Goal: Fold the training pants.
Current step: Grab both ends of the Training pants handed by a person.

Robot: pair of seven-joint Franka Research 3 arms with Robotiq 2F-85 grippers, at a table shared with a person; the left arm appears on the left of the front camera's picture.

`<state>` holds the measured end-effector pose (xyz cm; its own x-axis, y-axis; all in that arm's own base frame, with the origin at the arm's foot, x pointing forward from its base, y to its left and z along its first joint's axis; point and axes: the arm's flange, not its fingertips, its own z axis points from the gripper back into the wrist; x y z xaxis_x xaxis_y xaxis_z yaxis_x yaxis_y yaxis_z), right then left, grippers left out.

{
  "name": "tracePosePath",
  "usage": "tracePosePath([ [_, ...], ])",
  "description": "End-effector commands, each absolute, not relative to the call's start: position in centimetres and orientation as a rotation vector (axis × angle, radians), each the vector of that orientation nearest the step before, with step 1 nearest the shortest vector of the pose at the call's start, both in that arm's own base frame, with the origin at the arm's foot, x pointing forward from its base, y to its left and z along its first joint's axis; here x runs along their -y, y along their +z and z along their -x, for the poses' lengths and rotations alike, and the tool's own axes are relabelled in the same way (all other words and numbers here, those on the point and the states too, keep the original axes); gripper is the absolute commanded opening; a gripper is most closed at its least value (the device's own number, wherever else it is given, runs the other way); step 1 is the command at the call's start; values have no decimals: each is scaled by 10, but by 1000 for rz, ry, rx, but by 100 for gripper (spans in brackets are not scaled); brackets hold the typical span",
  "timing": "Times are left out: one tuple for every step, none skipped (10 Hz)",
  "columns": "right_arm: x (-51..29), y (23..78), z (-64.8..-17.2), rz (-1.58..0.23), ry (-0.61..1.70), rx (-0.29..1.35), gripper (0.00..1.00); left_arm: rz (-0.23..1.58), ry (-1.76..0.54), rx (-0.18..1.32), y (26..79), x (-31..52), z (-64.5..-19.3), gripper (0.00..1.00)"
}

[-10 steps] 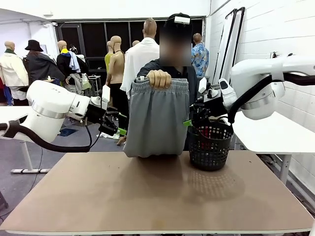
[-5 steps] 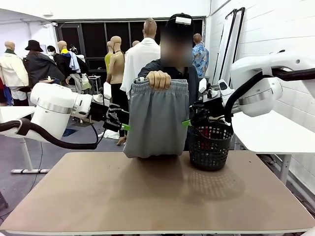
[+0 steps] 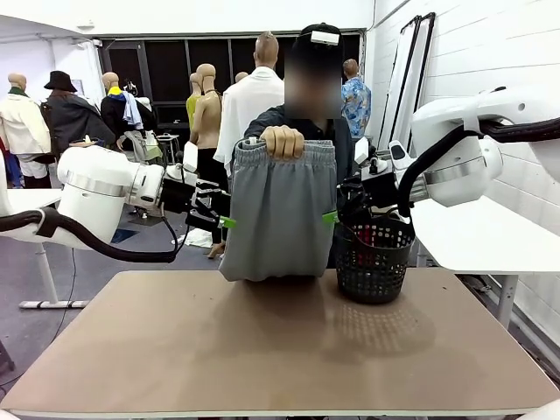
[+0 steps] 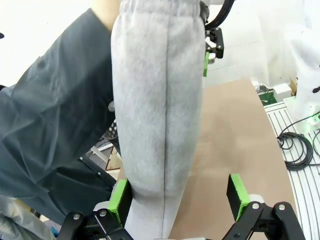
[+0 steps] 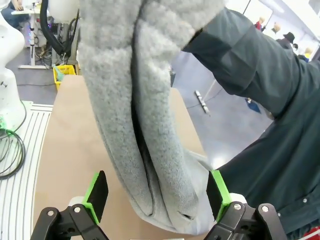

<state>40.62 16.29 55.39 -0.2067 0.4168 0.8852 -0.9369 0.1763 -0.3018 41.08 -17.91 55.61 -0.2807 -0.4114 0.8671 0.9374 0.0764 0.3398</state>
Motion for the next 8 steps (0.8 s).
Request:
tracePosePath([
  [-168, 553, -408, -619, 1396, 1249, 100, 677, -1490, 1221, 558, 182, -415, 100],
  [-168, 554, -407, -622, 1397, 1258, 100, 690, -1472, 1229, 560, 185, -413, 100],
  [-168, 555, -405, -626, 1395, 1267, 100, 684, -1457, 1244, 563, 188, -411, 100],
  [-167, 556, -404, -640, 1389, 1283, 100, 683, -1451, 1263, 565, 192, -410, 100],
  [-167, 557, -404, -658, 1378, 1297, 100, 693, -1447, 1266, 567, 195, -409, 100],
  [-167, 555, -405, -674, 1375, 1305, 100, 705, -1441, 1266, 568, 196, -410, 100],
  [-167, 555, -405, -693, 1367, 1314, 100, 715, -1435, 1271, 569, 198, -409, 100],
  [-168, 555, -405, -711, 1359, 1324, 100, 735, -1425, 1271, 571, 201, -407, 100],
])
